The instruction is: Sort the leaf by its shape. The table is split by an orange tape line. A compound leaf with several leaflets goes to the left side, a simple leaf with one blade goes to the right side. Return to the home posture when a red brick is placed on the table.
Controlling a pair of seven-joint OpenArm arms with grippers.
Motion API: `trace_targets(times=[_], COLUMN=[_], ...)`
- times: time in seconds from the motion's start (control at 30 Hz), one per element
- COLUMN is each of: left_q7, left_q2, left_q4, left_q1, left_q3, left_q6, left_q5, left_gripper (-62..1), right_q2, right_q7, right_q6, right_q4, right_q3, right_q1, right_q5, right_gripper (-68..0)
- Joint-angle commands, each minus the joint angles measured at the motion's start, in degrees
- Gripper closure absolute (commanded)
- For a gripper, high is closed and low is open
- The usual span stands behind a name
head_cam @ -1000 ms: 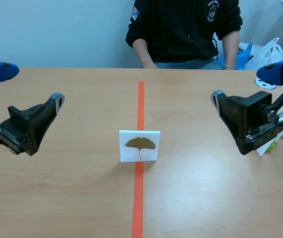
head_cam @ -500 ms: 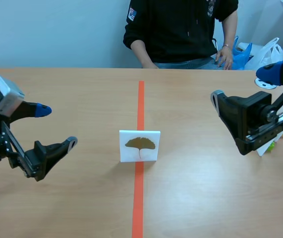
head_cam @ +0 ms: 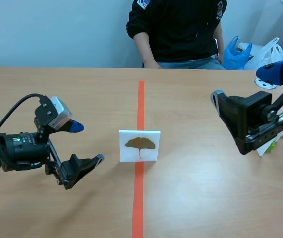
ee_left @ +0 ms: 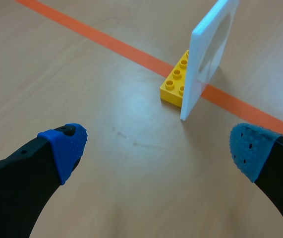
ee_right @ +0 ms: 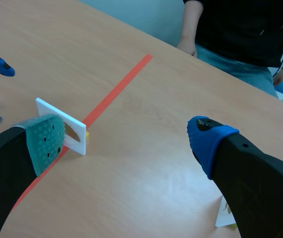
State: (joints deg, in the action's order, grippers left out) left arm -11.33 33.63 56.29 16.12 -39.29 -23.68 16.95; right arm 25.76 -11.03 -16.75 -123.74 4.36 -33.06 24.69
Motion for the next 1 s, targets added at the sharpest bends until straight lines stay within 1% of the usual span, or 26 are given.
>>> trace_targets(times=[0.0, 0.2, 0.4, 0.63, 0.8, 0.87, 0.97], left_q7=[-0.8, -0.8, -0.8, -0.9, -0.9, -0.9, -1.3], left_q2=[-1.4, -5.6, -9.8, -14.0, -16.0, -16.6, -17.1], left_q4=[0.0, -3.7, -7.1, -10.4, -11.6, -11.9, -12.4], left_q1=[1.5, 4.8, 7.2, 9.0, 9.5, 9.5, 9.5], left_q3=[-0.5, -4.6, -7.0, -7.9, -8.1, -8.1, -8.2], left_q6=[0.0, 0.0, 0.2, 0.4, 0.4, 0.4, 0.4], left_q5=[0.6, 0.6, 0.5, 0.3, 0.1, -0.4, -0.6], left_gripper=[-61.7, -61.7, -61.7, -61.7, -61.7, -61.7, -59.1], right_q2=[0.7, 0.7, 0.7, 0.7, 0.7, 0.7, 0.7], right_q7=[0.9, 0.9, 0.9, 1.1, 1.1, 1.1, 1.1], right_q6=[0.2, 0.2, 0.2, 0.2, 0.2, 0.2, 0.2], right_q4=[-0.1, -0.1, -0.1, -0.1, -0.1, -0.1, -0.1], right_q3=[-0.1, -0.1, -0.1, -0.1, -0.1, -0.1, -0.1], right_q1=[0.5, 0.5, 0.5, 0.5, 0.5, 0.5, 0.5], right_q5=[0.4, 0.4, 0.4, 0.4, 0.4, 0.4, 0.4], right_gripper=[-50.6, -50.6, -50.6, -50.6, -50.6, -50.6, -50.6])
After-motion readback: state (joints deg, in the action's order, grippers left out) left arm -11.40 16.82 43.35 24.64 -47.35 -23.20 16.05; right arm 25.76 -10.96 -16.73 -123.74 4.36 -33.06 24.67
